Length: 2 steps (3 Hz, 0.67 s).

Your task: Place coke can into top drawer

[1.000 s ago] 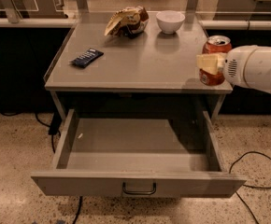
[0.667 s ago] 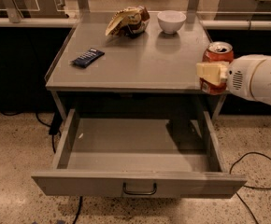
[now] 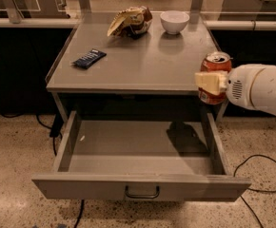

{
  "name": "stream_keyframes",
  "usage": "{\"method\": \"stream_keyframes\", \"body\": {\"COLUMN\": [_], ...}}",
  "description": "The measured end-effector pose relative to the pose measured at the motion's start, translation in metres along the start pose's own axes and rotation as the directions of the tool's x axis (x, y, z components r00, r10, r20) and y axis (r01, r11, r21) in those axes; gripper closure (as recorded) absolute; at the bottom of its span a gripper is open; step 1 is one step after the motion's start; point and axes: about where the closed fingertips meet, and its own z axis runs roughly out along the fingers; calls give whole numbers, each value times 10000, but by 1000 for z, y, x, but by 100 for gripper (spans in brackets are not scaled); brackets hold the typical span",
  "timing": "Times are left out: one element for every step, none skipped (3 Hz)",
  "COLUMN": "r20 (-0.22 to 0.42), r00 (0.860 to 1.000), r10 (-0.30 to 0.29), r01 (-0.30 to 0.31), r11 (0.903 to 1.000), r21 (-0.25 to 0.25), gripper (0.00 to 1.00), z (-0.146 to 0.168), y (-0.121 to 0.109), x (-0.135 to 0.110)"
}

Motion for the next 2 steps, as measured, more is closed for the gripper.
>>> {"method": "stream_keyframes", "body": {"r20": [-326, -1045], "r00": [9995, 9945], "r10": [-63, -38], "r01": [50, -49], "r11": [9992, 9965], "r21": [-386, -830], "gripper": [100, 100], "z": [-15, -25], "y": [19, 35], "x": [22, 59]}}
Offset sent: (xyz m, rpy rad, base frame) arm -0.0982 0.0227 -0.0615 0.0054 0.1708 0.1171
